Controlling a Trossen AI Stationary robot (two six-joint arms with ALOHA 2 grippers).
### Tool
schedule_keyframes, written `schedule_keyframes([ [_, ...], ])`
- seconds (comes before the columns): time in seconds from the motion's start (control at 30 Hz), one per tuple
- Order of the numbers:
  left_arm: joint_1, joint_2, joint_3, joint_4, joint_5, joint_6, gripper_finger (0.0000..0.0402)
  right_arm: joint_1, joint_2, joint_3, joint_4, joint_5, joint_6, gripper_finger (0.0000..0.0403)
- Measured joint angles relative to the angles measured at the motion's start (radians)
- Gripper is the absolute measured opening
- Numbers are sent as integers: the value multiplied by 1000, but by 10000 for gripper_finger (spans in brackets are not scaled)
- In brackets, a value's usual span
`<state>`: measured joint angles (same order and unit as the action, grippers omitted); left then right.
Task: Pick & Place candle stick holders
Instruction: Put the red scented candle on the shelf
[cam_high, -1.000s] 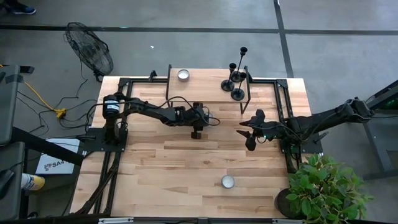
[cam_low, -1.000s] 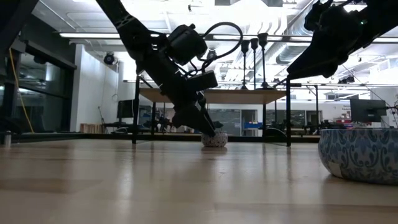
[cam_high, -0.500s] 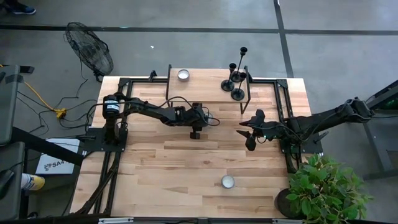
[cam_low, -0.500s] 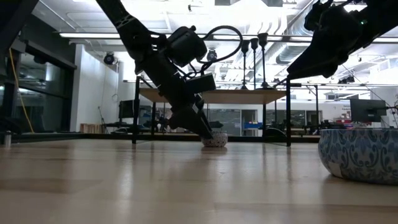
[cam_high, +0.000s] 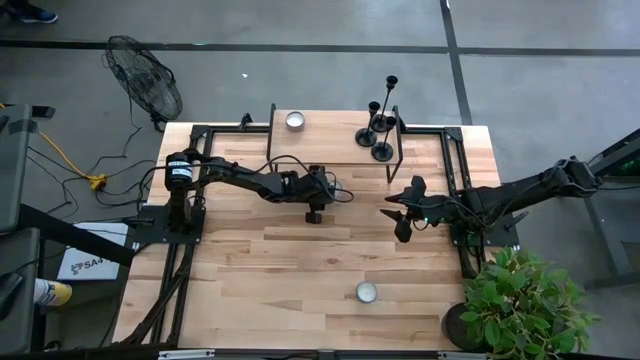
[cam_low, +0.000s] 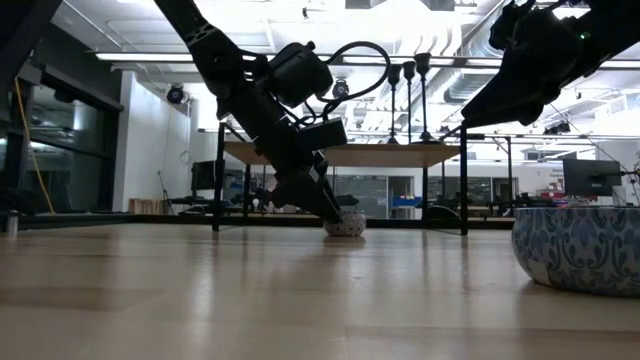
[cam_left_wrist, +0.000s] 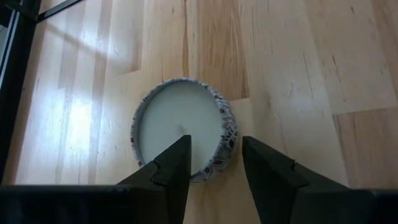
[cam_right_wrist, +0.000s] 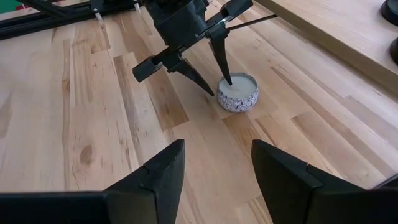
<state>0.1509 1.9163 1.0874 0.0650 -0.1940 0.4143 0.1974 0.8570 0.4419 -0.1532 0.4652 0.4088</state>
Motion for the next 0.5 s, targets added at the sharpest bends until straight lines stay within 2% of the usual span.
schedule_keyframes([
  [0.5,-1,0,0,-14,5,0,17,0,0,0,0,-1,1,181],
])
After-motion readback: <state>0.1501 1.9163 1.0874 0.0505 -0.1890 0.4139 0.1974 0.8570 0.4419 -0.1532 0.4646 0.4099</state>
